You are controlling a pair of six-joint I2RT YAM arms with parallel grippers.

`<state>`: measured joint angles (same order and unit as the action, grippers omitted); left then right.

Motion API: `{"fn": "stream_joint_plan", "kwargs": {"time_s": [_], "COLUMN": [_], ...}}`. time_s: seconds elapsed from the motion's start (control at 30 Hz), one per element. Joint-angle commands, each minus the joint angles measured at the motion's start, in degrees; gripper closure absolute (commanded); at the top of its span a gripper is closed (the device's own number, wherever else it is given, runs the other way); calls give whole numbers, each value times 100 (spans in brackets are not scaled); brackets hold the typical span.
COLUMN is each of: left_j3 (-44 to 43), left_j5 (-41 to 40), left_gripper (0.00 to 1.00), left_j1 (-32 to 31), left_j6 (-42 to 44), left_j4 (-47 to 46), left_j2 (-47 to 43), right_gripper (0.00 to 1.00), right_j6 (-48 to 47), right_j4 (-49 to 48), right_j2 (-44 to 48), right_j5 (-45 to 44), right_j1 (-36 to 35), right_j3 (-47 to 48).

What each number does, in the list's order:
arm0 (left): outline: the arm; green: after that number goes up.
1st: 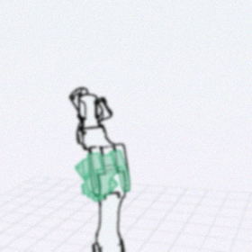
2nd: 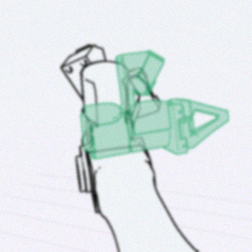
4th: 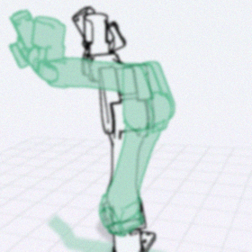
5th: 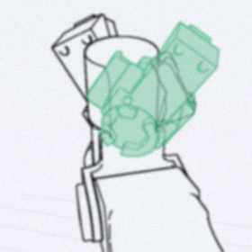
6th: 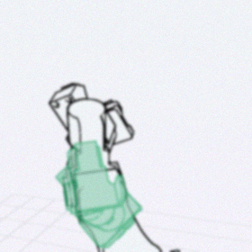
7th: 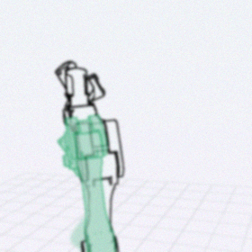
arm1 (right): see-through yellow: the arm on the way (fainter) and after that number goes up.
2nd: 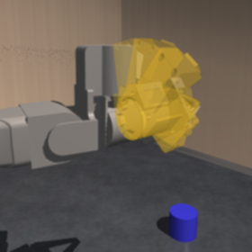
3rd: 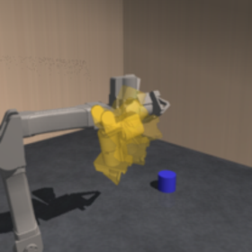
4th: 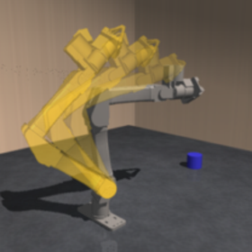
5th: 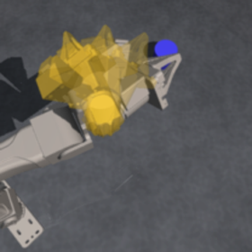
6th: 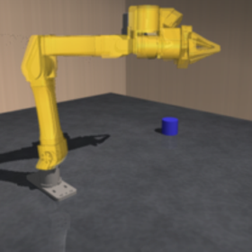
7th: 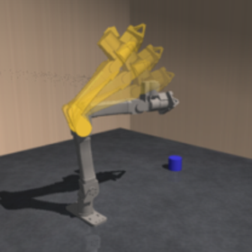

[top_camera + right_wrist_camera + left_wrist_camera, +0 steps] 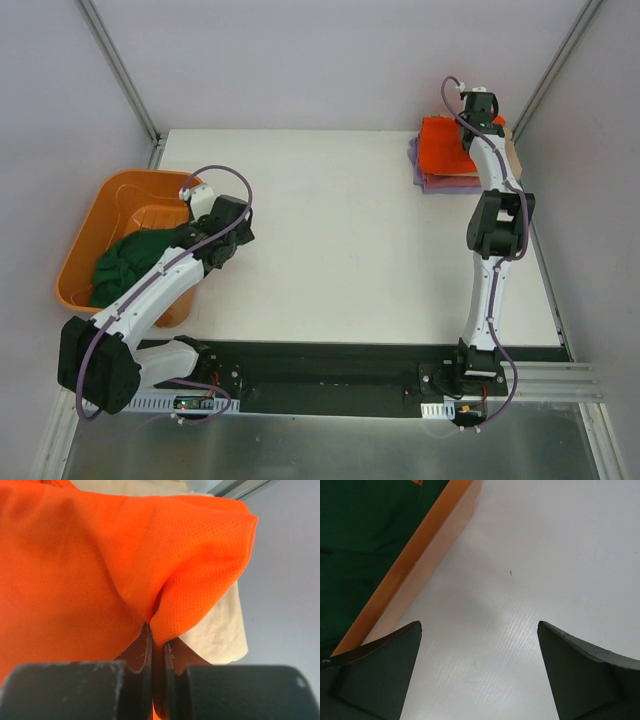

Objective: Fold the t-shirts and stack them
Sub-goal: Put the neatly folded tshirt into the corner of the board with the right arm

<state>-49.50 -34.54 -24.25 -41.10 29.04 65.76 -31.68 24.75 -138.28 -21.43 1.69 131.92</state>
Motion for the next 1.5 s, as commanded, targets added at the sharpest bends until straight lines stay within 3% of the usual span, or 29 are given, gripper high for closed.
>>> {"fn": "stream_joint_plan", "kwargs": {"time_s": [0.0,0.47,0.53,0.6,0.63,0.77,0.83,0.93,1.07,1.27,1.47], "left_j3": [-227,-192,-175,-183,-192,-201,-192,-210,-210,-210,-236], "left_j5": [53,229,220,255,273,317,343,352,396,431,326], "left_gripper": [1,1,1,1,1,1,1,1,1,1,1], "left_j1": [78,78,78,78,78,78,78,78,78,78,78], "left_j6": [23,-73,-108,-100,-82,-65,-91,-100,-91,-109,-135], "left_j4": [67,67,67,67,67,67,67,67,58,58,58], "left_j2": [86,86,95,122,122,95,60,16,-71,-2,113], "right_gripper": [99,99,85,53,41,13,6,0,4,4,4], "right_j6": [162,311,364,417,426,479,505,470,548,1268,2253], "right_j4": [-295,-612,-638,-691,-709,-726,-761,-919,-1122,-999,-998], "right_j2": [-164,-384,-367,-349,-340,-200,-16,397,994,1444,1049], "right_j5": [42,139,235,183,209,52,77,43,-29,1806,3134], "right_j1": [85,393,419,419,419,419,419,419,437,560,736], "right_j3": [405,502,432,353,326,291,186,-113,-517,-966,-738]}}
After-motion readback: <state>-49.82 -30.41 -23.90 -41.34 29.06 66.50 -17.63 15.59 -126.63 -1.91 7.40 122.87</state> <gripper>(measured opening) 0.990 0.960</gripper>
